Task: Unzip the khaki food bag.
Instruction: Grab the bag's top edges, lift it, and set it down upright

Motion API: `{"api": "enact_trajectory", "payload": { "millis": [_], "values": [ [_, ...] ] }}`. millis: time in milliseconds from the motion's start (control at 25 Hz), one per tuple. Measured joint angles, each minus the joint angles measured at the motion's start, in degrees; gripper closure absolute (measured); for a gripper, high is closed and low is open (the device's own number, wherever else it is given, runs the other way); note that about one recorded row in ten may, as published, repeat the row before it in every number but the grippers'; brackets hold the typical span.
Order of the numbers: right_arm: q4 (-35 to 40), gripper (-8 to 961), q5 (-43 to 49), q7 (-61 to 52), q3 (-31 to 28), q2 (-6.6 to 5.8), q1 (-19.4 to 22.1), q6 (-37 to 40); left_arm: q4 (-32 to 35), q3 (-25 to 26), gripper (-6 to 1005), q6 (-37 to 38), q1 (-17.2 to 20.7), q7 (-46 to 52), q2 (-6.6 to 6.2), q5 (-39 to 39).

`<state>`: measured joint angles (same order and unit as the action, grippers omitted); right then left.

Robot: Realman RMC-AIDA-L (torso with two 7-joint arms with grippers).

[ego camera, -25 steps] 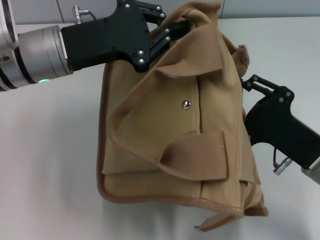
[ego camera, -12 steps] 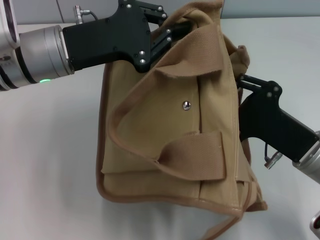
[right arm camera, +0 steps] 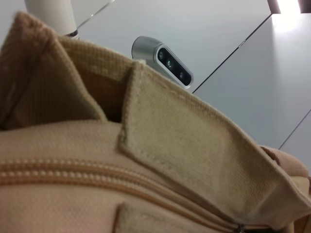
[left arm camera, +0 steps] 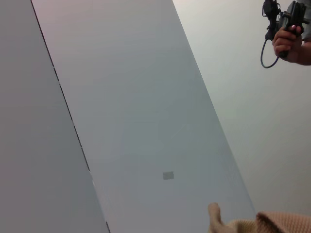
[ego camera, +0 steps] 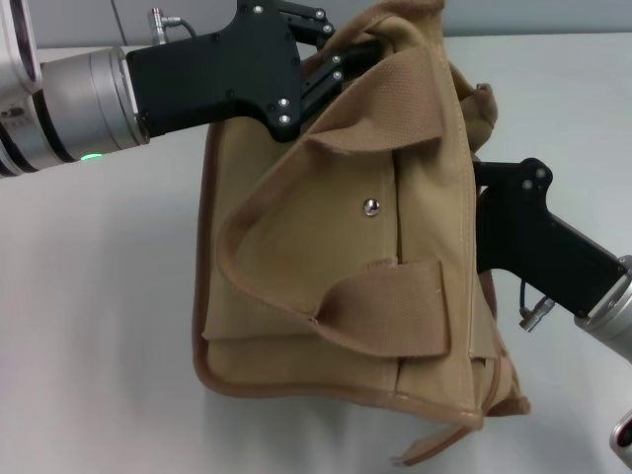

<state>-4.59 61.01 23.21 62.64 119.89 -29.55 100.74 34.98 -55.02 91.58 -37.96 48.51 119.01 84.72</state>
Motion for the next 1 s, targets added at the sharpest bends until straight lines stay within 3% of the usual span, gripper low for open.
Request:
{"api": "enact_trajectory", "payload": {
  "millis": [200,480,760,1000],
  "values": [
    [-0.07,952,-0.13,-1.1,-0.15,0.0,0.28,1.06,0.0,0.0,918,-0.31,-0.04,-0.08,0.0,-0.03],
    [-0.27,955,-0.06,-1.69,0.33,0.0,3.32,3.83,0.0,-0.3,916,-1.46,-0.31,-0.2,-0.01,-0.6],
    [-0.8,956,0.15,-1.75,0.62,-0.04,8.91,8.14,0.01,-0.79,914,-2.81,-0.81,-0.05,-0.01,-0.79],
    [-0.95,939,-0.29,-2.11,-2.61,0.03,10.58,9.12,0.01,-1.61,912,-2.92,-1.24,-0.23,-0.01,-0.84]
  ]
}}
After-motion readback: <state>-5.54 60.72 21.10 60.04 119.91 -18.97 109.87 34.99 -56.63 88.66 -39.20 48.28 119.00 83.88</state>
